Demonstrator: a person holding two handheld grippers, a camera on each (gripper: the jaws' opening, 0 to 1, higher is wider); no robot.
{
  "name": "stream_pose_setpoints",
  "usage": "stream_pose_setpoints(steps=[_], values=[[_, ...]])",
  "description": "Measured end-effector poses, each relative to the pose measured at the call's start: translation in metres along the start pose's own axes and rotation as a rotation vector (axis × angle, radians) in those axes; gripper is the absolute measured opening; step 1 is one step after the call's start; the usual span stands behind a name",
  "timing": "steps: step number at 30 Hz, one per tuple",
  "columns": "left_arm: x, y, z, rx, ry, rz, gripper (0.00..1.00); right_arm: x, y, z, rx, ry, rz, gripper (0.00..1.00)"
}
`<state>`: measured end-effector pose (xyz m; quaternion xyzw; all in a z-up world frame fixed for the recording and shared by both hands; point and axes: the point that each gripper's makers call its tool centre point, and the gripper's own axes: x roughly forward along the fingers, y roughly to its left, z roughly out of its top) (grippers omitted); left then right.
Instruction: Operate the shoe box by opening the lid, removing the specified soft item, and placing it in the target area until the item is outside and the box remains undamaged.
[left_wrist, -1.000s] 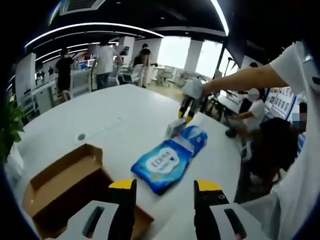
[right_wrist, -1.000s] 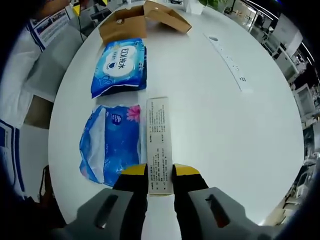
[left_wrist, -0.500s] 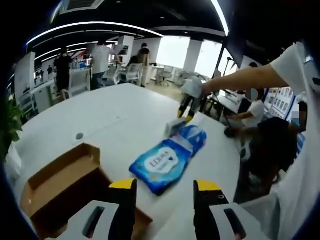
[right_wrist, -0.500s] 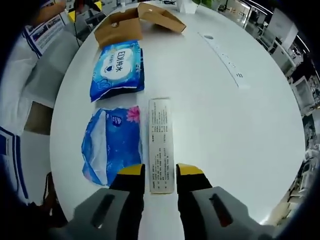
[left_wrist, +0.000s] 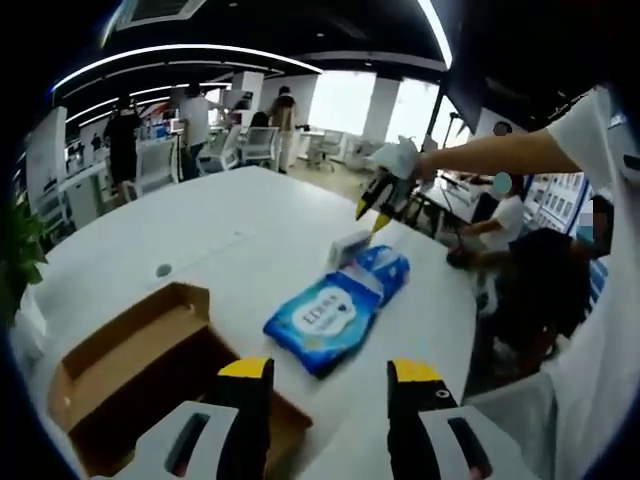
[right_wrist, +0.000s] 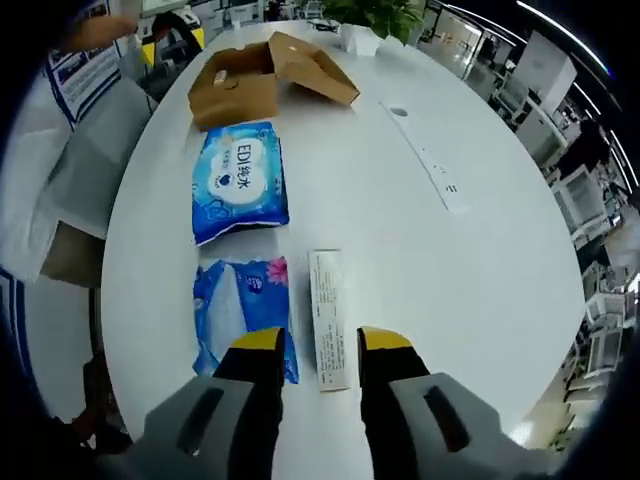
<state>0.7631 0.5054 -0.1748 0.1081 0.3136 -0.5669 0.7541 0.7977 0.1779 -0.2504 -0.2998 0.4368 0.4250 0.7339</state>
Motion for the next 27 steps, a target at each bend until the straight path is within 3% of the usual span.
stream_pose_setpoints(steps=[7,13,27], values=[[-0.019,-0.010,-0.003,0.028,0.005,0.001,0.46,-0.012,0.029,0.023,0.001,-0.020,-0.005,0.30],[-0.044,-0.007,-0.009,0.055,-0.001,0.004,0.46,-0.022,0.061,0.047,-0.006,-0.032,-0.023,0.30],[-0.111,0.048,-0.033,0.109,0.026,0.020,0.46,-0.025,0.120,0.119,-0.043,-0.097,-0.020,0.29]])
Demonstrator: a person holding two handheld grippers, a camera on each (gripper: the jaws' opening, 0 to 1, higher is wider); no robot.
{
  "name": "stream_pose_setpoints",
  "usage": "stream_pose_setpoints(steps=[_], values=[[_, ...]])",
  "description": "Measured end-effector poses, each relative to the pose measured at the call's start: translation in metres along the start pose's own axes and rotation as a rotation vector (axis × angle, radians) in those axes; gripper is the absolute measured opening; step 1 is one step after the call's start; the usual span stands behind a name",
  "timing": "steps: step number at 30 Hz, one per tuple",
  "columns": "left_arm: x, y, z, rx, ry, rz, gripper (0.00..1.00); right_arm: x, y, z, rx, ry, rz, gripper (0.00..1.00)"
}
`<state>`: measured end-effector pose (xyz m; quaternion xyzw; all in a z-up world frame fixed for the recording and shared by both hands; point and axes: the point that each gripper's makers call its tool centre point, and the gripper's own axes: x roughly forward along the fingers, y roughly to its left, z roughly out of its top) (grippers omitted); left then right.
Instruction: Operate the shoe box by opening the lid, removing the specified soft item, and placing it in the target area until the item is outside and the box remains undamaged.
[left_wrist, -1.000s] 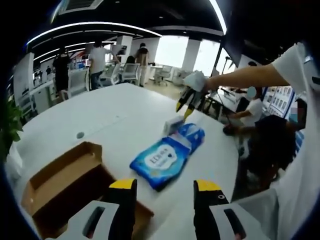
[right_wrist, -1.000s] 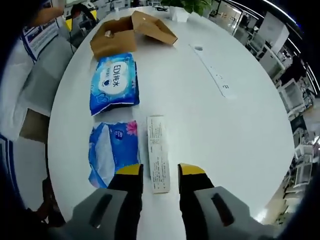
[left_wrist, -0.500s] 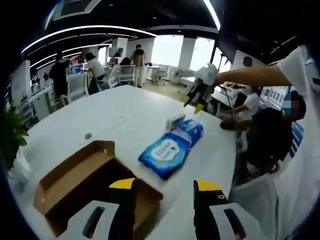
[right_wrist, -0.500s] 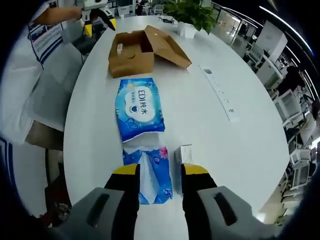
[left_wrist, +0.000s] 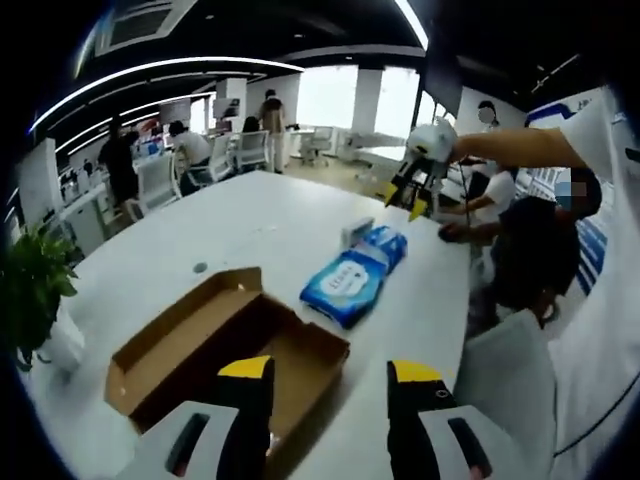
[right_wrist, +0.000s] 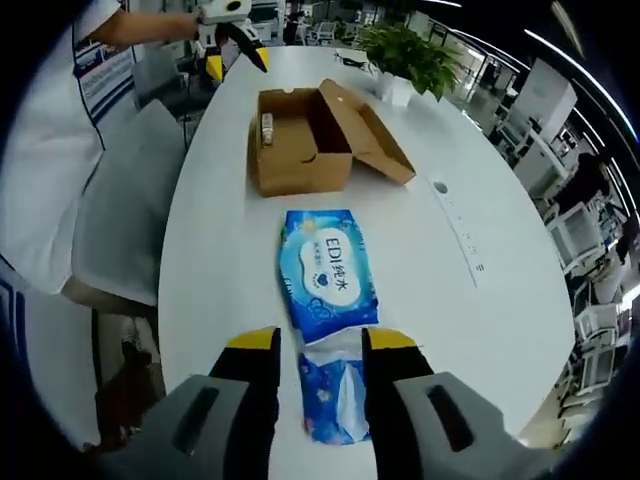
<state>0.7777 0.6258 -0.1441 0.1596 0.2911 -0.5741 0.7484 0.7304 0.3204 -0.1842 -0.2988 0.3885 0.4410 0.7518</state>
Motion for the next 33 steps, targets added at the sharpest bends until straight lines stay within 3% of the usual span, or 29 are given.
stream_pose_setpoints(steps=[8,9,17,27,33], values=[[-0.031,0.034,-0.024,0.029,0.025,-0.002,0.45,0.016,0.027,0.048,0.001,-0.050,0.007,0.28],[-0.027,0.035,-0.022,0.030,0.026,-0.002,0.45,0.019,0.032,0.054,0.000,-0.052,0.010,0.28],[-0.046,0.047,-0.039,0.050,0.036,-0.021,0.45,0.035,0.039,0.078,-0.003,-0.047,0.017,0.28],[-0.050,0.069,-0.061,0.086,0.084,-0.076,0.45,0.063,0.056,0.129,0.003,-0.078,0.024,0.27],[-0.047,0.074,-0.067,0.101,0.103,-0.120,0.45,0.075,0.059,0.150,0.002,-0.090,0.030,0.27]])
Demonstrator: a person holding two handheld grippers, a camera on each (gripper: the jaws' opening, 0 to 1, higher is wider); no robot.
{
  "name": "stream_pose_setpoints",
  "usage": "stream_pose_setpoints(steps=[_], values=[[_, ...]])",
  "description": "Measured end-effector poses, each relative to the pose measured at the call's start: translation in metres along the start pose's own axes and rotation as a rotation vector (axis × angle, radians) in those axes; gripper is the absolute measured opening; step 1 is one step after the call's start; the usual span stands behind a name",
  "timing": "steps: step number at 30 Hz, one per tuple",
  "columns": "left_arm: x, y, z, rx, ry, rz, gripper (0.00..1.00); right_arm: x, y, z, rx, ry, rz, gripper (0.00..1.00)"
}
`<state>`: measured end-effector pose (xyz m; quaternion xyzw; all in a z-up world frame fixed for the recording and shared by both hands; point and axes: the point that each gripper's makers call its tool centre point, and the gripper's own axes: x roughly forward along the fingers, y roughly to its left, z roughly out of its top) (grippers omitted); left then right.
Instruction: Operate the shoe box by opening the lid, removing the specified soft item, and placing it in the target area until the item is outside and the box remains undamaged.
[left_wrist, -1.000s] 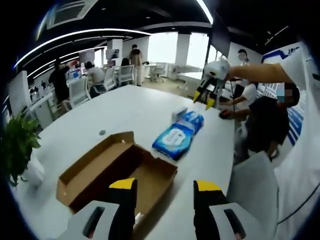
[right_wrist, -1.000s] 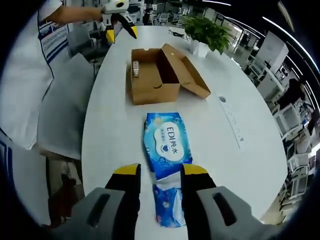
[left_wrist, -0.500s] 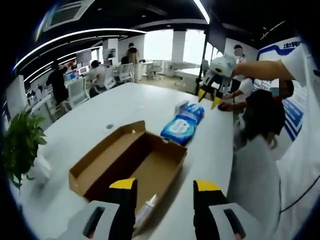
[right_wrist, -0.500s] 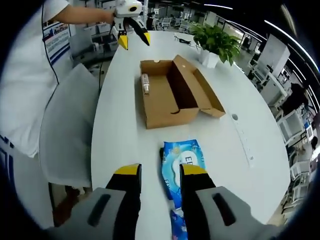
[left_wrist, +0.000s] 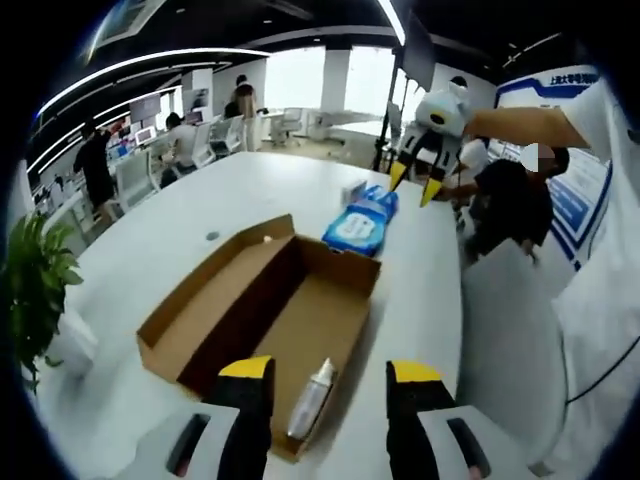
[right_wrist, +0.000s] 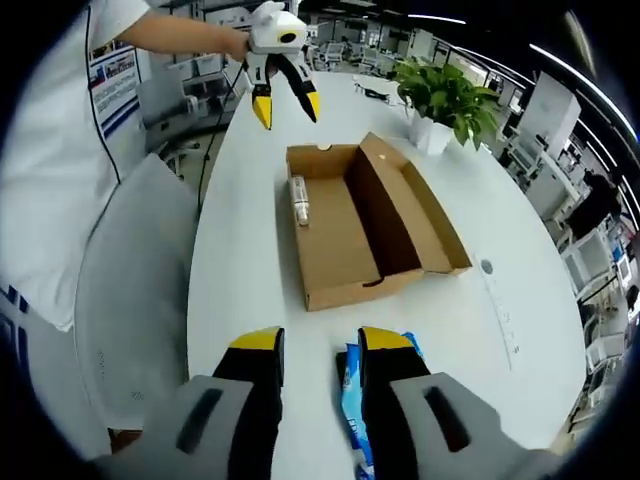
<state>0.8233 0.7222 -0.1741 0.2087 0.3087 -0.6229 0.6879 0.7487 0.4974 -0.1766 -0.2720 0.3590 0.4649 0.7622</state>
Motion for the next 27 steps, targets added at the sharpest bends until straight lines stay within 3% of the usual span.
stream_pose_setpoints(steps=[7,19,27], values=[[0.002,0.019,-0.013,0.020,0.021,-0.038,0.45,0.010,-0.001,0.011,0.017,0.006,-0.006,0.26],[0.013,0.027,-0.027,0.033,0.066,-0.120,0.45,0.029,-0.003,0.032,0.044,-0.004,-0.007,0.25],[0.024,0.044,-0.036,0.052,0.099,-0.163,0.45,0.050,-0.008,0.044,0.058,-0.017,0.006,0.25]])
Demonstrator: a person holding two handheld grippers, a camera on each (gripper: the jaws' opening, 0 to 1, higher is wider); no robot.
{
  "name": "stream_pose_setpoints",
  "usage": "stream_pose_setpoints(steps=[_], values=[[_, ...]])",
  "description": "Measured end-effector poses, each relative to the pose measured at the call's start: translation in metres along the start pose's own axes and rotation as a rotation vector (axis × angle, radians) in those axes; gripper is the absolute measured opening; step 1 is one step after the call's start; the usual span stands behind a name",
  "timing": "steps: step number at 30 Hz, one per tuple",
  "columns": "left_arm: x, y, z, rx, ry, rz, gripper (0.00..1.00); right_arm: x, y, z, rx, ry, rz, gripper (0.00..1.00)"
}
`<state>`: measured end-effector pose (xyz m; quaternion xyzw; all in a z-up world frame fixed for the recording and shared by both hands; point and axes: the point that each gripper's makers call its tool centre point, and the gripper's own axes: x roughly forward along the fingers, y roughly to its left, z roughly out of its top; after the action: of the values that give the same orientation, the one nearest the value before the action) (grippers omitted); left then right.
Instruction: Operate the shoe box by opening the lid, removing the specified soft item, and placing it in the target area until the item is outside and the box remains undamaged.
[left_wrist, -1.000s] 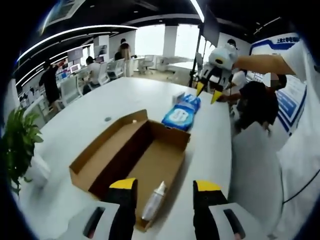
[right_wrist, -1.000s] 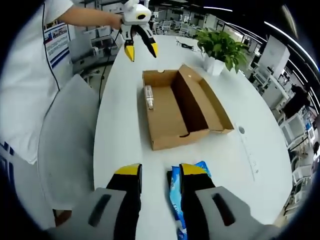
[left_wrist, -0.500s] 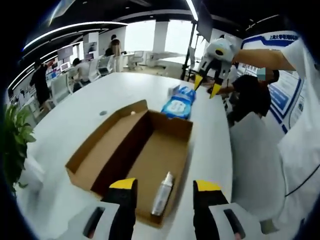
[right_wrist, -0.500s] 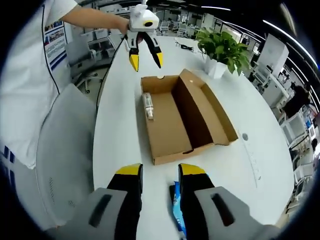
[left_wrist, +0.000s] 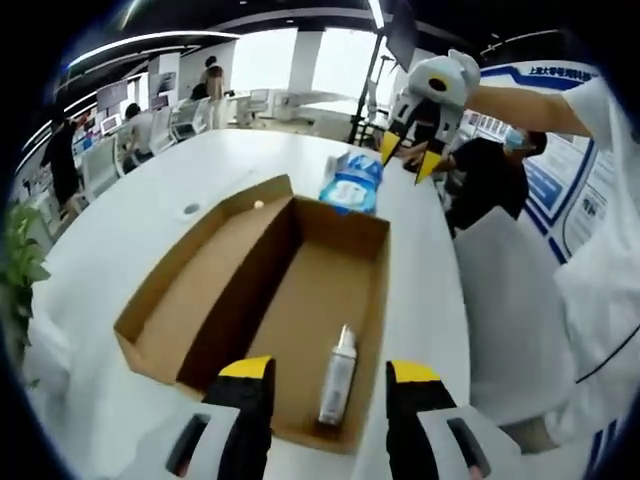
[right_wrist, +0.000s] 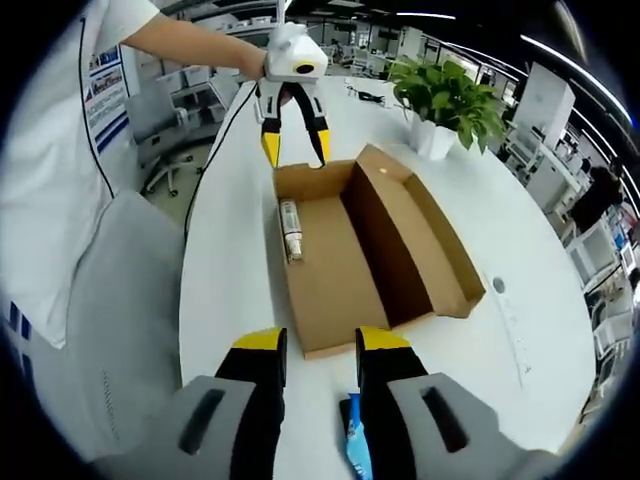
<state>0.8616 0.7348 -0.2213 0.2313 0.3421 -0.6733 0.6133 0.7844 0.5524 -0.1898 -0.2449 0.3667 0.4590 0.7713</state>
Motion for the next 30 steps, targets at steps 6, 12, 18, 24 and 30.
stream_pose_setpoints(steps=[6,12,18,24,30], values=[[0.015,0.008,-0.010,0.015,0.053,-0.061,0.45,0.015,0.001,0.005,0.010,-0.002,0.021,0.24],[0.030,0.010,-0.017,0.026,0.096,-0.128,0.45,0.025,-0.010,0.008,0.026,-0.012,0.034,0.23],[0.038,0.004,-0.018,0.042,0.131,-0.175,0.45,0.030,-0.010,0.010,0.035,-0.014,0.054,0.24],[0.046,0.004,-0.027,0.079,0.193,-0.215,0.45,0.035,-0.014,0.013,0.043,-0.020,0.070,0.24],[0.058,0.007,-0.043,0.136,0.268,-0.237,0.44,0.039,-0.016,0.014,0.052,-0.030,0.077,0.23]])
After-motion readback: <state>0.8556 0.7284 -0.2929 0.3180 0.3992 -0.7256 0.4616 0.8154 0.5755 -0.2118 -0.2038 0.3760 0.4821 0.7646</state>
